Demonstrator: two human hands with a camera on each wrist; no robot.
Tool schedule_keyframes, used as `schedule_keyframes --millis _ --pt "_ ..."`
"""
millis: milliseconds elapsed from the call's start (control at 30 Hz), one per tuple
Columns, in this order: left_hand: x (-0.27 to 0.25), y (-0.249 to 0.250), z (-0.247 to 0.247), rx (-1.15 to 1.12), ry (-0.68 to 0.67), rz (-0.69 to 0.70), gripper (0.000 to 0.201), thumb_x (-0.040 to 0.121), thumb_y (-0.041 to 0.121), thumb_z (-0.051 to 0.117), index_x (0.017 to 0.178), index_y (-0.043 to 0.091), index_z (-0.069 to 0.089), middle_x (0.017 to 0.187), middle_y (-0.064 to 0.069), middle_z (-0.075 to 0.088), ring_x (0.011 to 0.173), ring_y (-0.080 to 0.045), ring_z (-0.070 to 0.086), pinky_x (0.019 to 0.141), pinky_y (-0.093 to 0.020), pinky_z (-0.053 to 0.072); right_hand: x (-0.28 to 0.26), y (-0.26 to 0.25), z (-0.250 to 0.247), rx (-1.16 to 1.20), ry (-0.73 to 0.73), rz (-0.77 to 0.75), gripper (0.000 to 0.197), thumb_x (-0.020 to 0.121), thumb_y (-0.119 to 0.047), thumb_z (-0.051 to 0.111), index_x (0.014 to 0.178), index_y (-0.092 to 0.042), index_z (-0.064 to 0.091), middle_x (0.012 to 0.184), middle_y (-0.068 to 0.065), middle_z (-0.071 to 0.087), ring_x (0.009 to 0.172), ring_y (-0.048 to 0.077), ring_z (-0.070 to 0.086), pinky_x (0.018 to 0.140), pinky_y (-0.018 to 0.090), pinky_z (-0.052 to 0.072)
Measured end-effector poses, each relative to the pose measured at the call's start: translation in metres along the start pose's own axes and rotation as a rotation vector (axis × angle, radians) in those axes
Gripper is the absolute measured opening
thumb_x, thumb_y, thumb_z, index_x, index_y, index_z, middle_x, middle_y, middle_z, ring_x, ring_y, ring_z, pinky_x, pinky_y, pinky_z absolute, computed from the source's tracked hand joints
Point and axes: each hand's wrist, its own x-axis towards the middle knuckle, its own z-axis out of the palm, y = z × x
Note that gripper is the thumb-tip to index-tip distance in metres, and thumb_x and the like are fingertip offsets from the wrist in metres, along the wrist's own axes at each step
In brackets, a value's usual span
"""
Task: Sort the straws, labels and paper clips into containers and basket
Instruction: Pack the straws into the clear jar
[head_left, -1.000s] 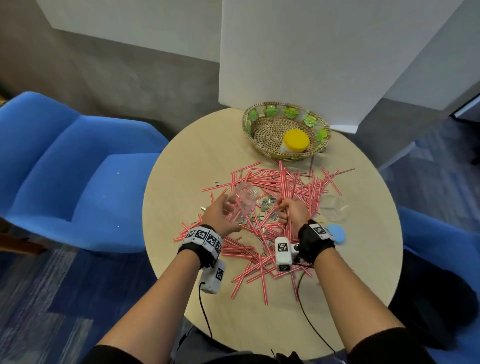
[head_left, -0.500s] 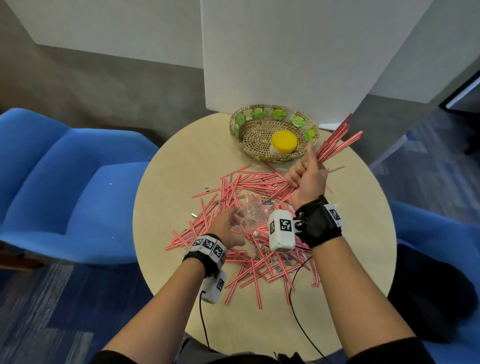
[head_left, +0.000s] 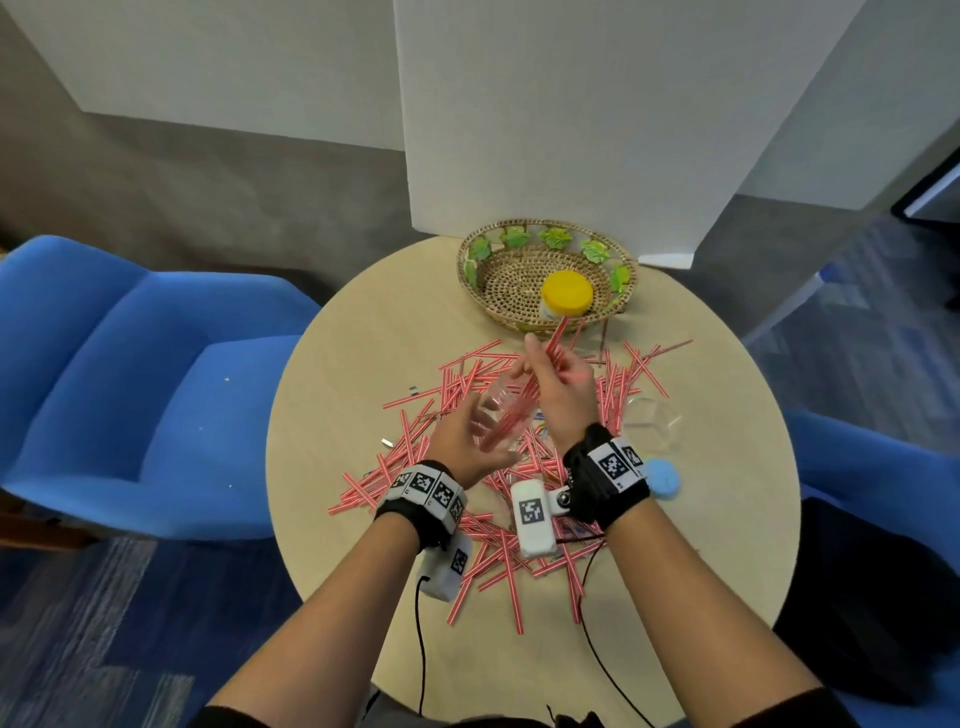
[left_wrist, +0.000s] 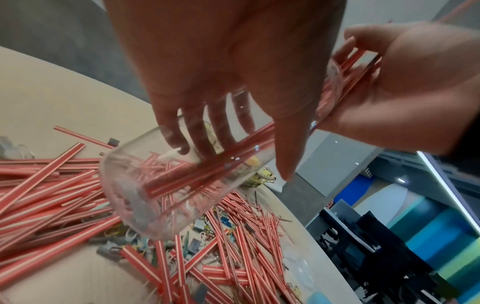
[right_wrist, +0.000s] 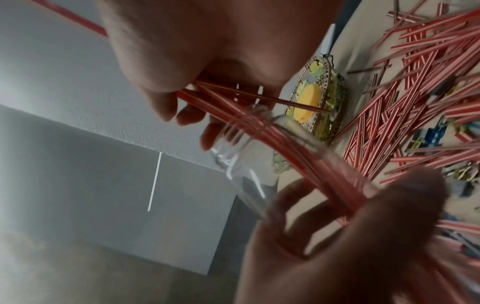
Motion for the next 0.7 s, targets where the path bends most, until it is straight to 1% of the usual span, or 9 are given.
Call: schedule_keyframes --millis 67,167,267,333,367,433,500,600,700 --pt "0.003 0.004 -0.004 -0.011 0.008 -0.009 0.077 0.063 0.026 0.093 0.127 0.020 0.051 0.102 0.009 0.062 0.086 -0.001 0.062 0.070 -0.015 0.051 0.000 0.008 -0.001 -0.089 -0.029 -0.071 0.033 0.097 -0.039 0.058 0.081 -0.011 0.069 0.082 0.002 0.071 0.080 0.026 0.065 0.079 0.035 0.053" --pt "0.006 0.003 -0.008 -0.017 -0.002 -0.018 0.074 0.061 0.025 0.095 0.123 0.021 0.052 0.099 0.013 0.063 0.085 0.000 0.064 0.073 -0.018 0.055 0.000 0.014 -0.002 -0.119 -0.028 -0.094 0.015 0.091 -0.040 0.067 0.092 -0.026 0.072 0.090 -0.007 0.073 0.088 0.013 0.067 0.082 0.033 0.053" --pt "0.005 -0.002 -0.010 0.027 -0.017 -0.036 0.073 0.063 0.025 0.094 0.123 0.022 0.052 0.100 0.010 0.061 0.085 0.002 0.062 0.061 -0.005 0.048 0.000 0.008 -0.008 -0.117 -0.058 -0.099 0.031 0.087 -0.056 0.063 0.106 -0.032 0.070 0.104 -0.006 0.073 0.101 0.012 0.066 0.091 0.032 0.052" --pt "0.004 -0.006 -0.014 0.031 -0.025 -0.062 0.068 0.064 0.020 0.093 0.117 0.024 0.050 0.100 0.008 0.059 0.082 0.007 0.056 0.056 -0.002 0.044 0.006 0.002 -0.016 -0.113 -0.080 -0.072 0.043 0.094 -0.060 0.044 0.113 -0.029 0.068 0.098 -0.003 0.073 0.090 0.012 0.066 0.085 0.027 0.052" --pt "0.003 -0.007 -0.016 0.032 -0.024 -0.074 0.067 0.064 0.019 0.093 0.113 0.026 0.049 0.100 0.008 0.058 0.081 0.007 0.055 0.055 -0.002 0.044 0.011 0.000 -0.020 -0.112 -0.090 -0.031 0.046 0.099 -0.055 0.038 0.117 -0.024 0.067 0.090 0.000 0.072 0.077 0.012 0.063 0.075 0.025 0.051" --pt "0.002 -0.014 -0.020 0.048 -0.010 -0.090 0.064 0.063 0.018 0.093 0.109 0.025 0.048 0.100 0.007 0.058 0.079 0.005 0.055 0.054 -0.004 0.045 0.022 0.008 -0.032 -0.219 -0.112 0.043 0.037 0.106 -0.034 0.037 0.128 -0.017 0.062 0.074 0.003 0.065 0.057 0.010 0.052 0.056 0.023 0.043" --pt "0.001 -0.019 -0.027 0.055 0.023 -0.102 0.064 0.063 0.018 0.093 0.110 0.024 0.050 0.099 0.007 0.059 0.079 0.000 0.058 0.053 -0.005 0.045 0.029 0.025 -0.043 -0.496 -0.170 0.101 0.039 0.105 -0.015 0.037 0.141 -0.018 0.050 0.071 0.003 0.061 0.053 0.011 0.048 0.052 0.022 0.038" --pt "-0.002 -0.026 -0.038 0.037 0.112 -0.126 0.063 0.064 0.021 0.093 0.111 0.024 0.051 0.098 0.007 0.060 0.081 -0.007 0.060 0.061 -0.008 0.043 0.018 0.052 -0.044 -0.843 -0.377 0.215 0.056 0.102 -0.007 0.033 0.152 -0.031 0.029 0.074 0.008 0.061 0.047 0.014 0.041 0.045 0.023 0.033" --pt "-0.007 -0.032 -0.053 -0.010 0.241 -0.135 0.060 0.069 0.024 0.091 0.109 0.024 0.046 0.099 0.006 0.058 0.086 -0.009 0.058 0.069 -0.012 0.042 -0.008 0.077 -0.022 -0.950 -0.668 0.286 0.066 0.099 -0.001 0.032 0.153 -0.038 0.022 0.062 0.001 0.048 0.044 0.013 0.035 0.040 0.023 0.032"
